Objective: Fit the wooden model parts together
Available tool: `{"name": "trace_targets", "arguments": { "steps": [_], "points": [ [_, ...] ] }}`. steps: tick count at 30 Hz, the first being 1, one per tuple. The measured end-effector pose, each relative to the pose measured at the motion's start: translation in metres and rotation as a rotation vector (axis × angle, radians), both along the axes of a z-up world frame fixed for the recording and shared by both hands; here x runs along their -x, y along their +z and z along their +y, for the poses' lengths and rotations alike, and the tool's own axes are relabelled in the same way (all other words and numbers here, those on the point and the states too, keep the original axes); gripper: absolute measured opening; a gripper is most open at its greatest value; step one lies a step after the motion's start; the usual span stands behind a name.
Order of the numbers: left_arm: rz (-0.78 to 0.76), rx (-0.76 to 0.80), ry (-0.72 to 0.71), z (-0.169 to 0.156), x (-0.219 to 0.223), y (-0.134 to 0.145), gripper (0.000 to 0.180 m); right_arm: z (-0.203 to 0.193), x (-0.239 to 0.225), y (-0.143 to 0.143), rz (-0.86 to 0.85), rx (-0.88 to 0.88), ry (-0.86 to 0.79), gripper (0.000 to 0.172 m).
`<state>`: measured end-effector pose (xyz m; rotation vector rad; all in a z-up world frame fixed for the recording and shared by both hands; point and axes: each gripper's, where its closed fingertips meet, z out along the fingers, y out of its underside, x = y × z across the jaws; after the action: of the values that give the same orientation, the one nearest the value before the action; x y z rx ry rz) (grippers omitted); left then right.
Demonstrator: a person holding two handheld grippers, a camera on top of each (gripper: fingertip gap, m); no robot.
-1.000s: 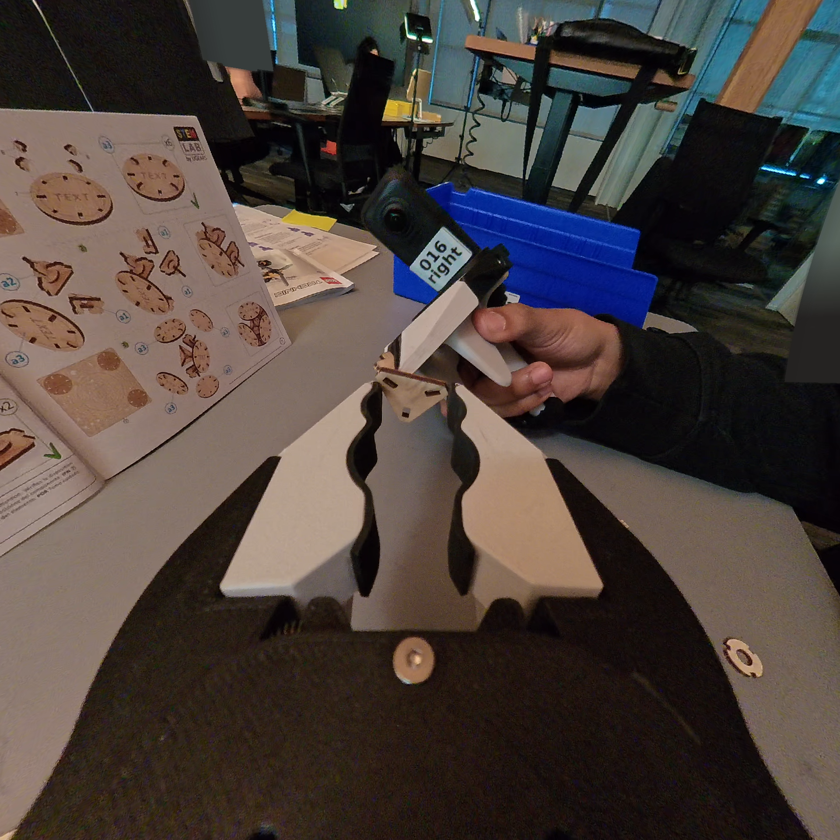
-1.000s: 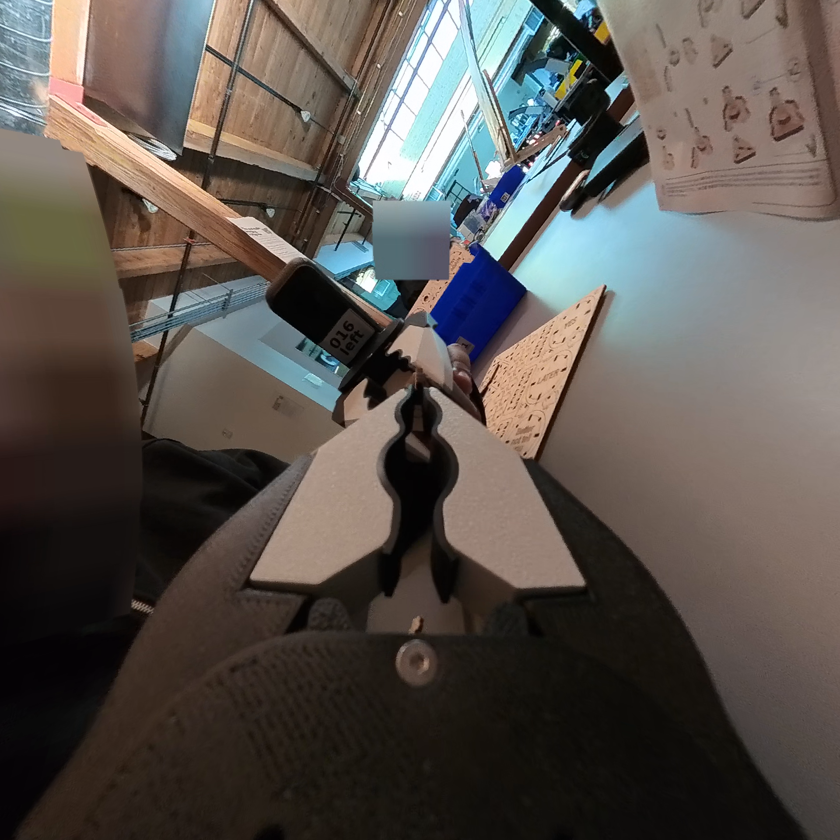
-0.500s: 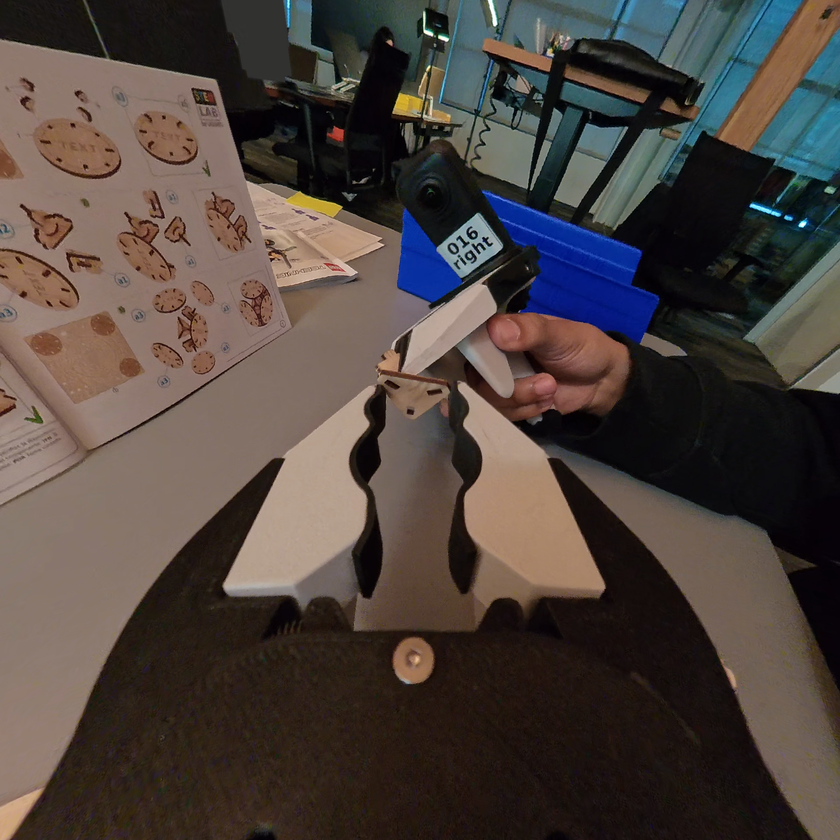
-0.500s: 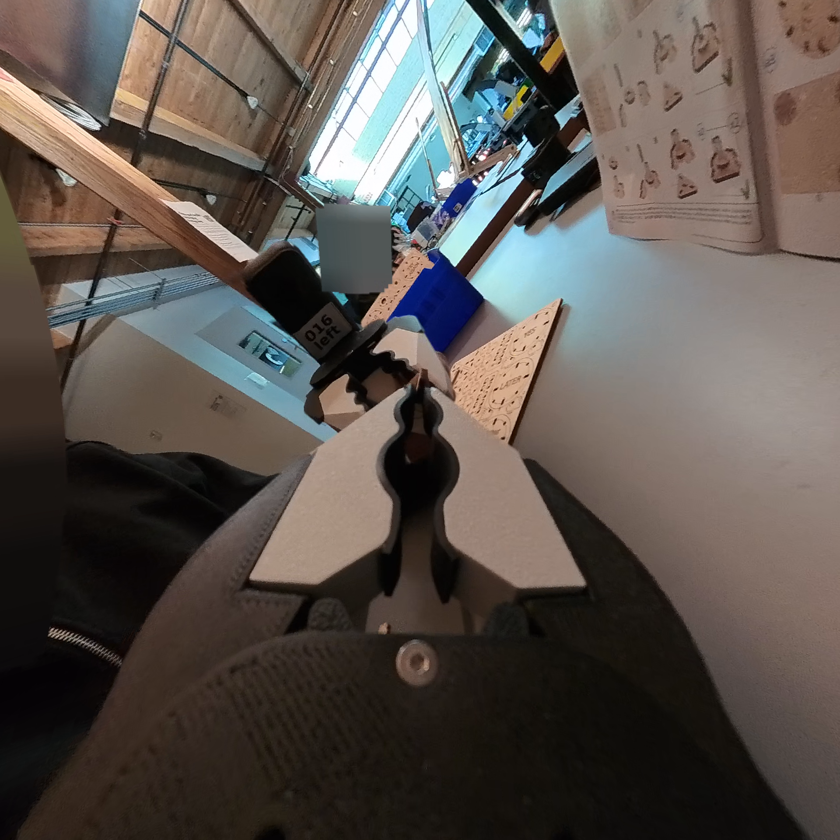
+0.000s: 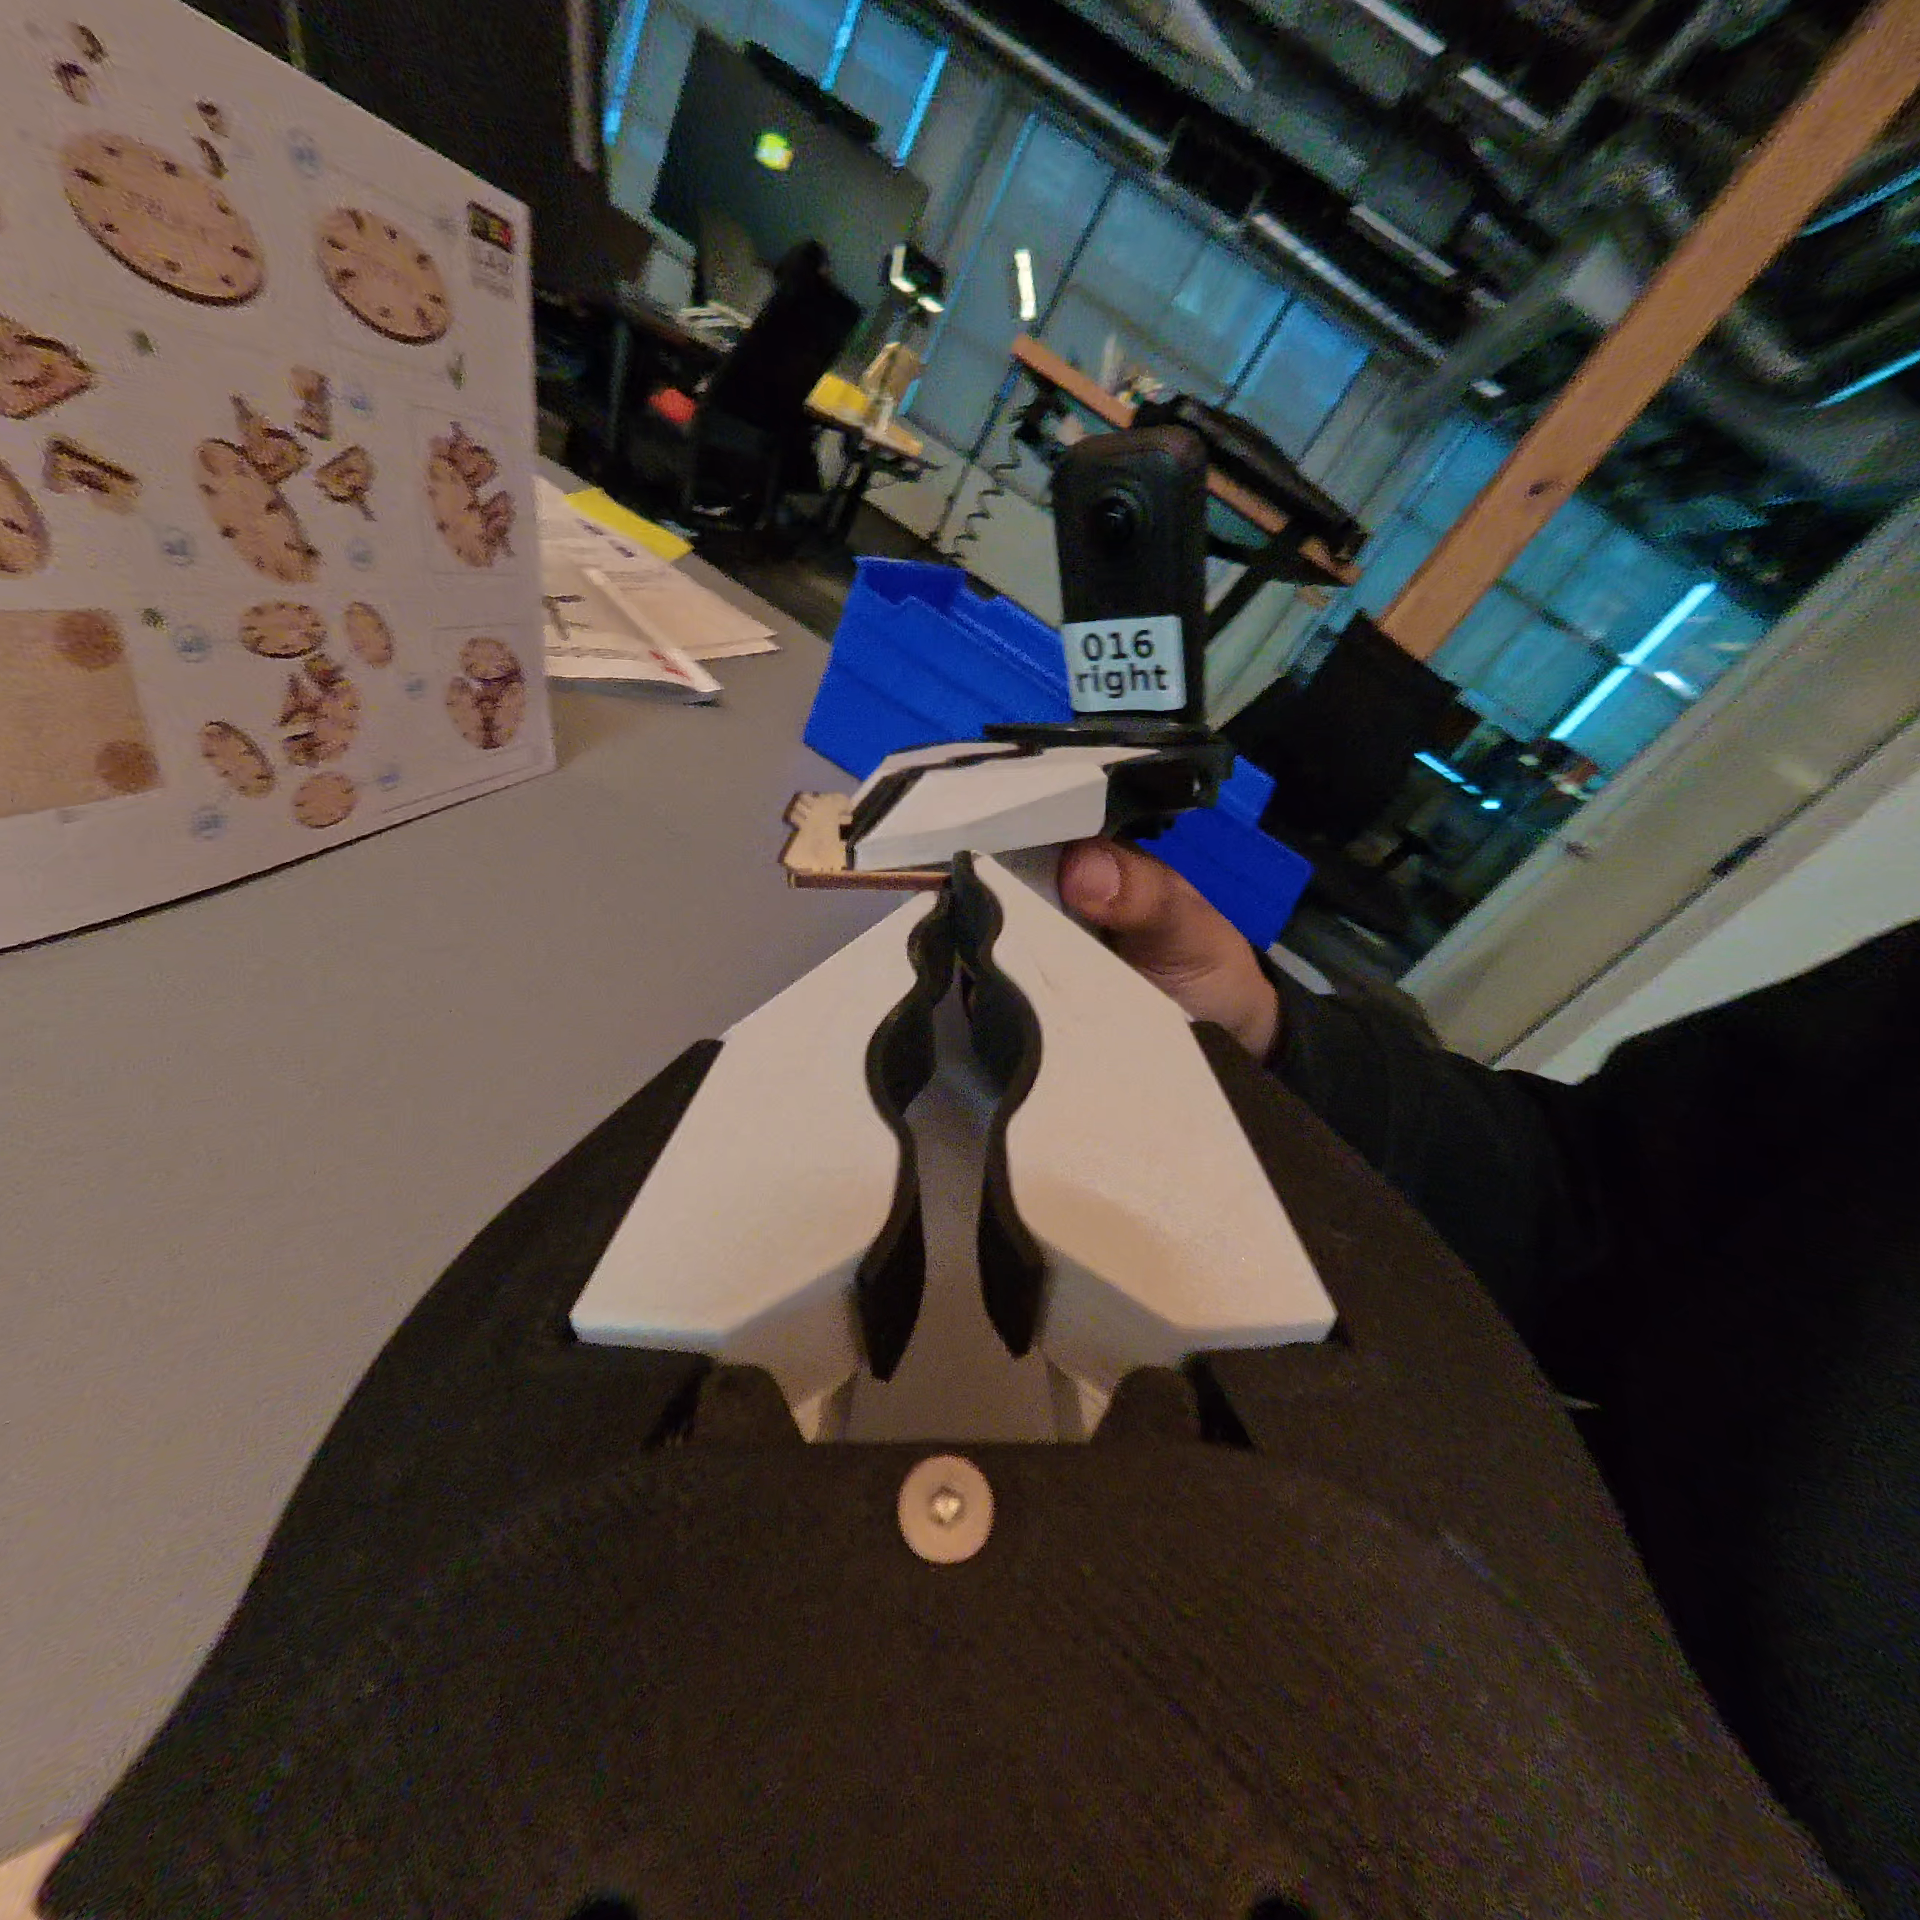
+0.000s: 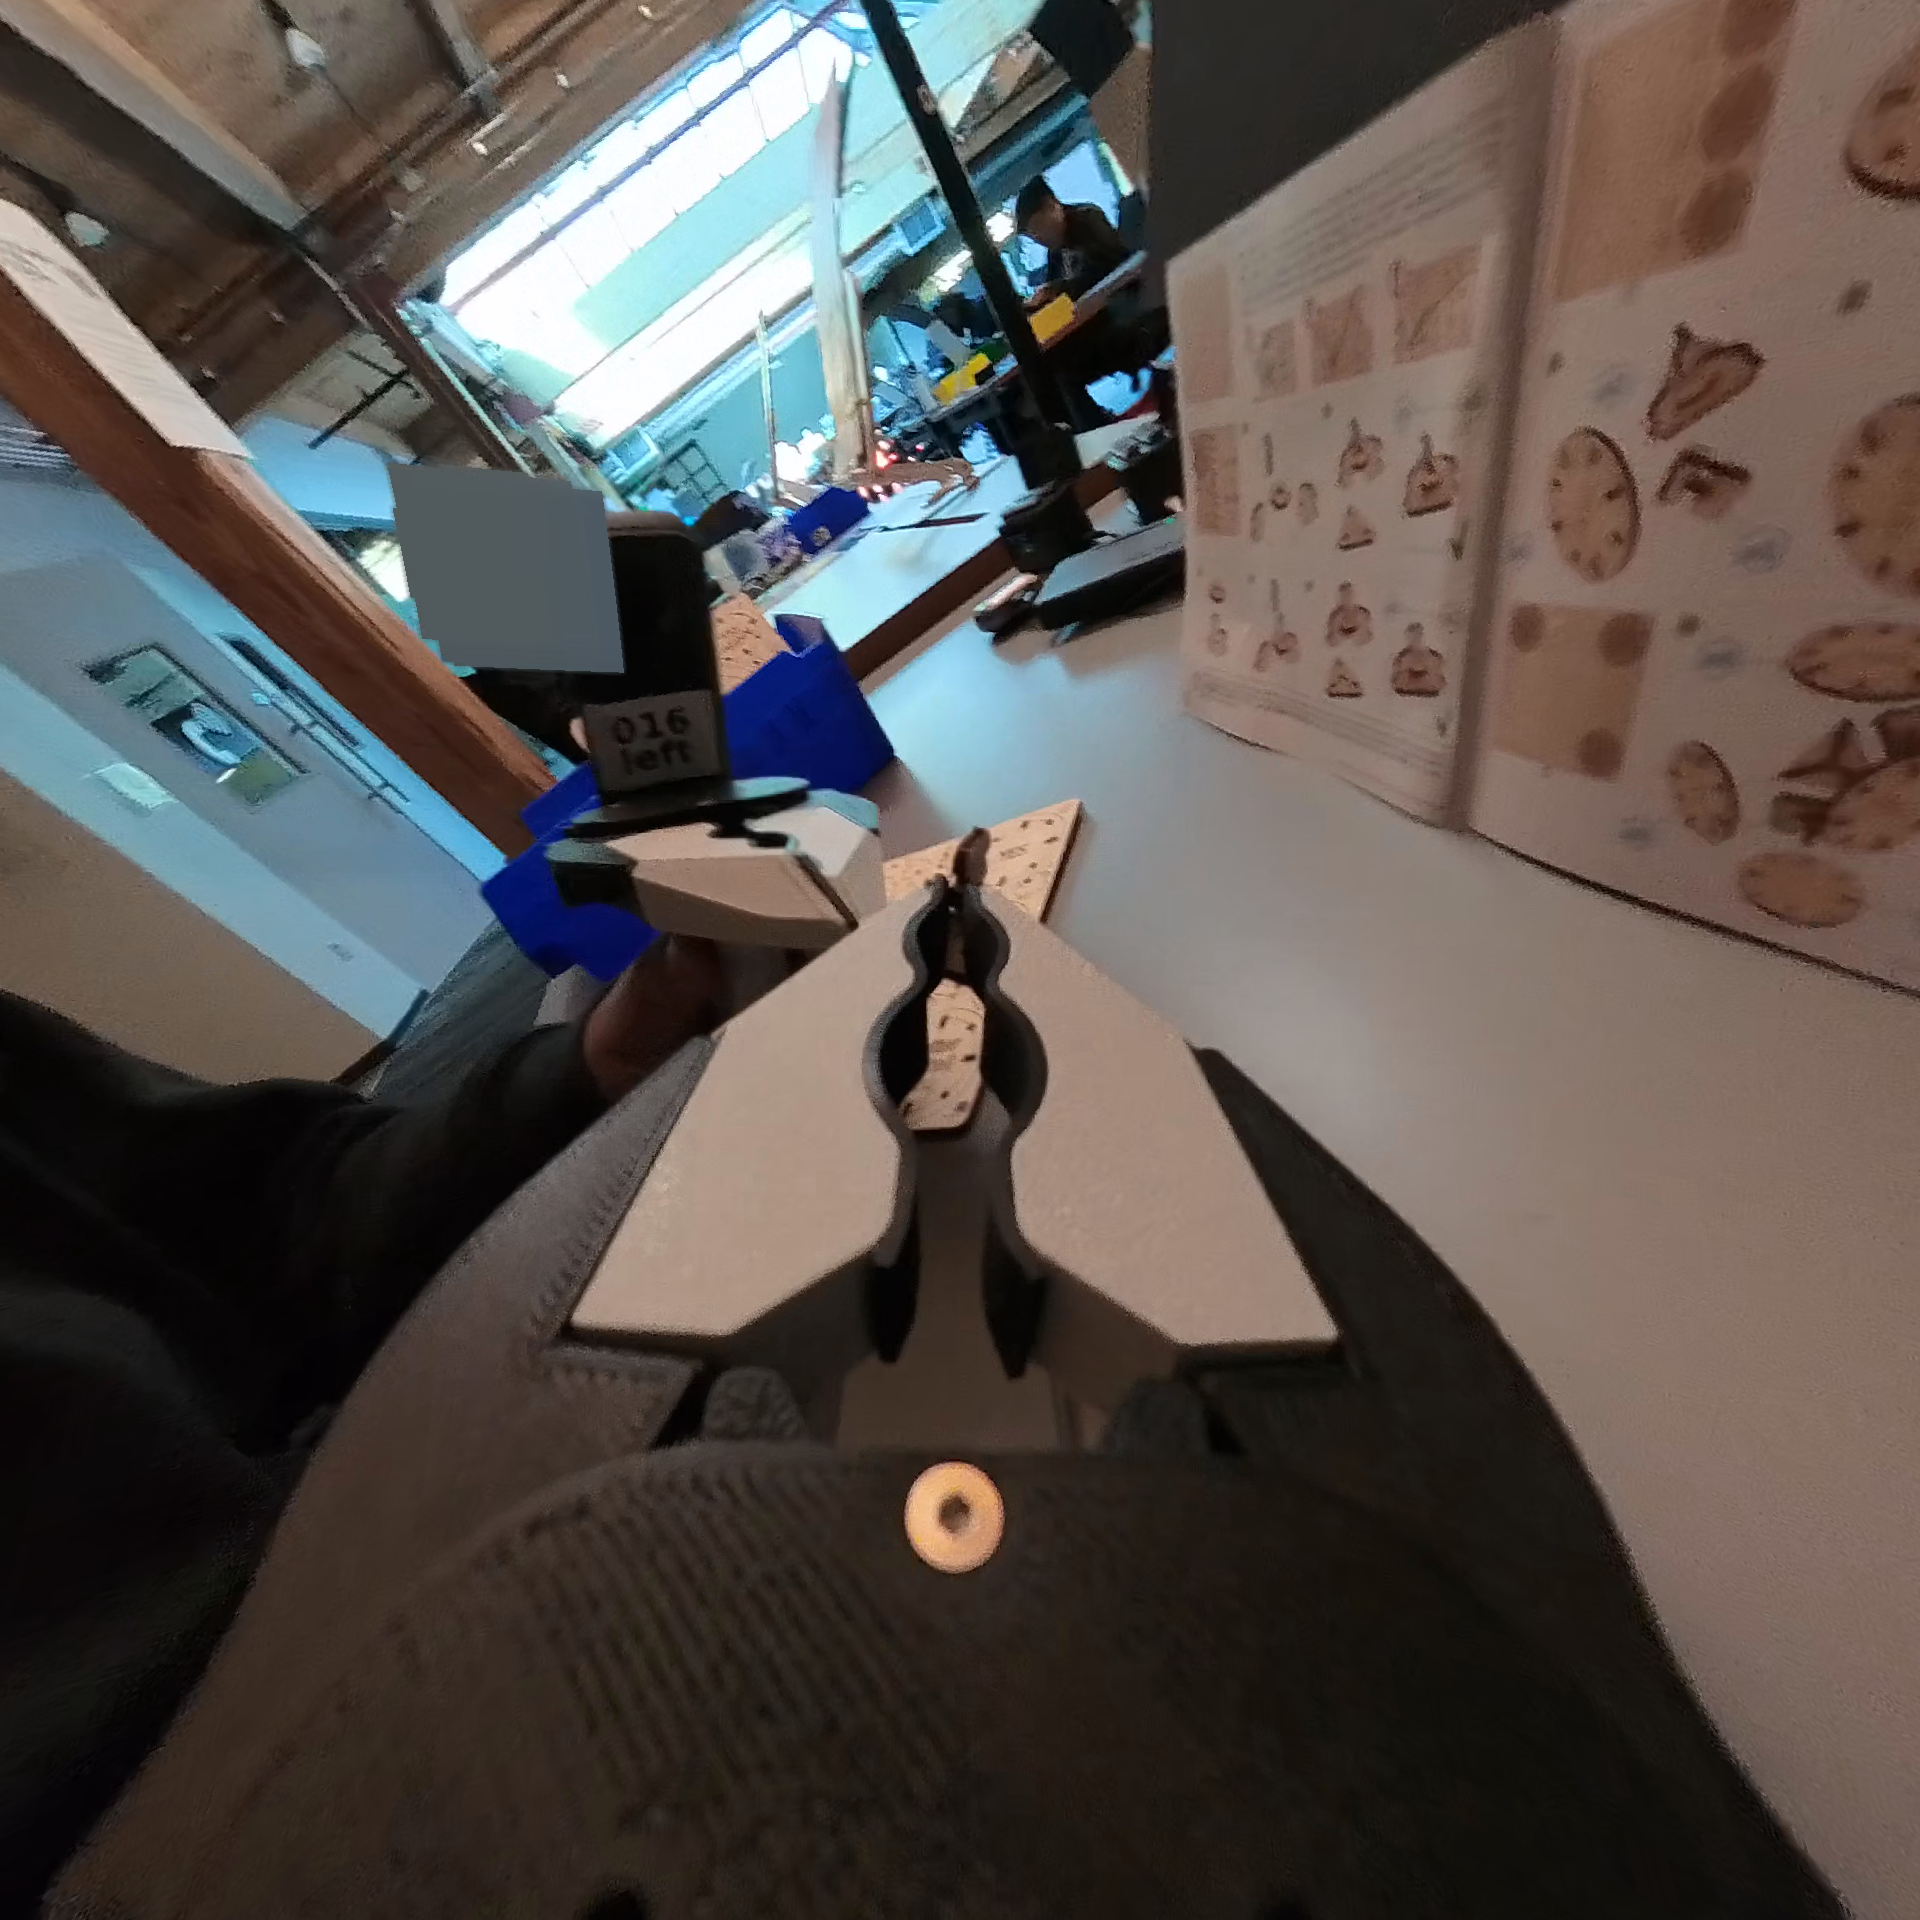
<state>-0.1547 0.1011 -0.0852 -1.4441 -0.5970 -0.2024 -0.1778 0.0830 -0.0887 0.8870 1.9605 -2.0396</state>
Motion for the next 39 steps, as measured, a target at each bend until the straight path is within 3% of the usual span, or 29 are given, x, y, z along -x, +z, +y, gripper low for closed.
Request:
{"name": "trace_targets", "arguments": {
  "steps": [7, 14, 16, 19, 27, 30, 33, 36, 39],
  "points": [
    [0.003, -0.022, 0.0, -0.003, 0.001, 0.004, 0.0, 0.004, 0.001, 0.008, -0.05, 0.095, 0.008, 0.0],
    [-0.384, -0.347, -0.1, -0.013, 0.012, 0.006, 0.027, -0.001, 0.001, 0.002, 0.124, -0.054, -0.042, 0.0],
    [-0.456, -0.381, -0.114, -0.014, 0.014, 0.003, 0.015, -0.003, -0.001, 0.003, 0.205, -0.102, -0.055, 0.0],
    [-0.455, -0.392, -0.124, -0.013, 0.013, 0.005, 0.01, -0.004, -0.003, 0.008, 0.27, -0.107, -0.075, 0.0],
    [-0.349, -0.358, -0.086, -0.016, 0.013, 0.011, 0.001, -0.003, -0.006, 0.017, 0.19, 0.032, -0.015, 0.001],
    [-0.349, -0.376, -0.056, -0.023, 0.017, 0.013, 0.0, 0.0, -0.007, 0.025, 0.211, 0.067, -0.014, 0.014],
    [-0.378, -0.399, -0.072, -0.028, 0.018, 0.014, 0.0, 0.003, -0.007, 0.026, 0.334, -0.018, -0.049, 0.023],
    [-0.476, -0.446, -0.204, -0.026, 0.008, 0.017, 0.0, 0.003, -0.01, 0.022, 0.588, -0.217, -0.083, 0.03],
    [-0.528, -0.393, -0.285, -0.019, -0.003, 0.011, 0.0, 0.001, -0.02, 0.027, 0.78, -0.3, -0.097, 0.033]
  ]
}}
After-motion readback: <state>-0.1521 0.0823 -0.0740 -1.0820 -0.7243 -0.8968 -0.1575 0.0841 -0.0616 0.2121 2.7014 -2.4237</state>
